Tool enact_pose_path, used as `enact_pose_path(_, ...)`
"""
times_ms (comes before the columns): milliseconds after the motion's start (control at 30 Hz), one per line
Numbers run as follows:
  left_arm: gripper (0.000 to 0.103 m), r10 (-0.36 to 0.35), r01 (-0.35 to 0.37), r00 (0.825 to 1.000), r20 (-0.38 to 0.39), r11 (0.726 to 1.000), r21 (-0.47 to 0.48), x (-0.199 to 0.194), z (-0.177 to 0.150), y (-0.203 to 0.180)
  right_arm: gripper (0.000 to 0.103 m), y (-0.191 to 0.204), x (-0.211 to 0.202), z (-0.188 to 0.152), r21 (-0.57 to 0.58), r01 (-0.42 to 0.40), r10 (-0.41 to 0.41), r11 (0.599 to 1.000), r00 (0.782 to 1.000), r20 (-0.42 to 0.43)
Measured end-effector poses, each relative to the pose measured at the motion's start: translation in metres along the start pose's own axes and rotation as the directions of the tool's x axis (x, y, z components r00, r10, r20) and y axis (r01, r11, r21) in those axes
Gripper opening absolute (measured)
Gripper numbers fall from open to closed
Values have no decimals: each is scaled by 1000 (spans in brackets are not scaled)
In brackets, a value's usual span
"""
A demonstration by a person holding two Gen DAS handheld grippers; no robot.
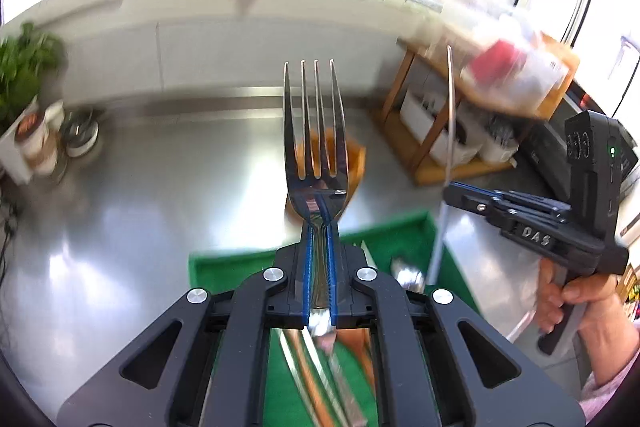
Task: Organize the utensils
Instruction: 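Lift the fork with the left tool while the right lifts the chopstick toward the orange holder, then open both tools to drop the fork and chopstick into the orange holder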
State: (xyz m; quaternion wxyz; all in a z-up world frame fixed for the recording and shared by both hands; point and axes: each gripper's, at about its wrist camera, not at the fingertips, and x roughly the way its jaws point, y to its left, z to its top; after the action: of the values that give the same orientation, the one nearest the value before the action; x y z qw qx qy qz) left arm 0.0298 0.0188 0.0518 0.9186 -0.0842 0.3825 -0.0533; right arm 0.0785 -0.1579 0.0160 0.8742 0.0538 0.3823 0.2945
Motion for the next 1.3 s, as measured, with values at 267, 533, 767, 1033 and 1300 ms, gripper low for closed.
enact_pose_path(267,5,10,-12,983,184,1000,9,24,65,-12,6,12,27,66,-50,22,-12,999,983,185)
enact_pose_path(533,5,-10,15,993,122,999,-41,87,87,2,6,-11,85,82,-2,27,-26,1000,985,170)
enact_pose_path(767,5,-58,58,998,0,995,-84,131,66,22,6,-27,121,58,52,-15,11,999,998,68)
enact_pose_path(1033,6,-121,109,990,-79,985,-134,159,53,36,9,-29,130,42,68,-33,31,997,999,26)
enact_pose_path(1300,21,-145,133,988,-55,974,-185,147,50,44,11,-29,119,43,80,-28,27,996,1000,11)
